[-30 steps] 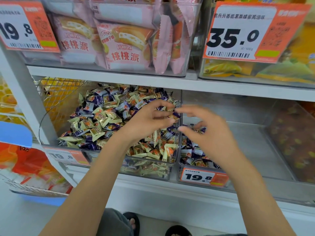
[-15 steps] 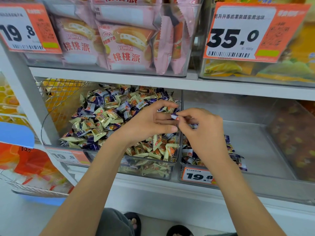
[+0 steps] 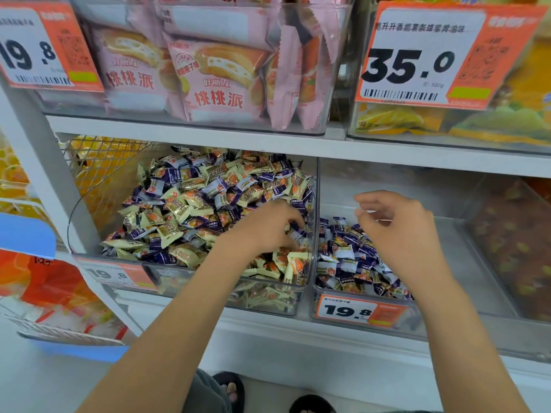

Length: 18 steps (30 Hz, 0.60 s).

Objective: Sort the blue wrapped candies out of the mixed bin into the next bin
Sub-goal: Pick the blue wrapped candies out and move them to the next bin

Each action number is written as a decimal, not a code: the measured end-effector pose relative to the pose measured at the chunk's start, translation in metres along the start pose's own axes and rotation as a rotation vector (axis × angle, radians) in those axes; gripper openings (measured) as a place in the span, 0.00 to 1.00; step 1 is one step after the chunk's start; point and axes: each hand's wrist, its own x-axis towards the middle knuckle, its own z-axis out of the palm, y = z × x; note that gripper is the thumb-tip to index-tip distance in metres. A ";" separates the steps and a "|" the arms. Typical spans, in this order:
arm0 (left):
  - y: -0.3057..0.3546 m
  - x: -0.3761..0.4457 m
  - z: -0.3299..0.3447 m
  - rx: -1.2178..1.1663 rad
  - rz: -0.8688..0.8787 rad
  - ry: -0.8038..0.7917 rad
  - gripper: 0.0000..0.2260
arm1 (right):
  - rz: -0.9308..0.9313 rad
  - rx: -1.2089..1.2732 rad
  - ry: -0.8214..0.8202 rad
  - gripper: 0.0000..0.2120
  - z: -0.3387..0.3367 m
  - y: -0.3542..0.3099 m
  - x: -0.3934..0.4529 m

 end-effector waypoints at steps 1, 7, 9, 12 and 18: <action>0.001 0.003 0.001 0.050 -0.017 -0.048 0.24 | 0.004 0.002 -0.008 0.10 0.001 0.001 0.001; -0.003 -0.002 -0.007 0.089 -0.035 -0.351 0.29 | 0.032 0.021 -0.080 0.10 0.000 0.007 0.002; -0.007 -0.007 -0.010 -0.050 -0.050 -0.352 0.27 | 0.036 0.022 -0.108 0.10 -0.002 0.009 0.001; -0.012 -0.010 -0.009 -0.206 -0.033 -0.288 0.20 | 0.039 0.022 -0.126 0.10 -0.004 0.011 0.001; -0.020 -0.012 -0.010 -0.438 -0.025 -0.159 0.12 | 0.028 0.027 -0.154 0.10 -0.002 0.009 0.001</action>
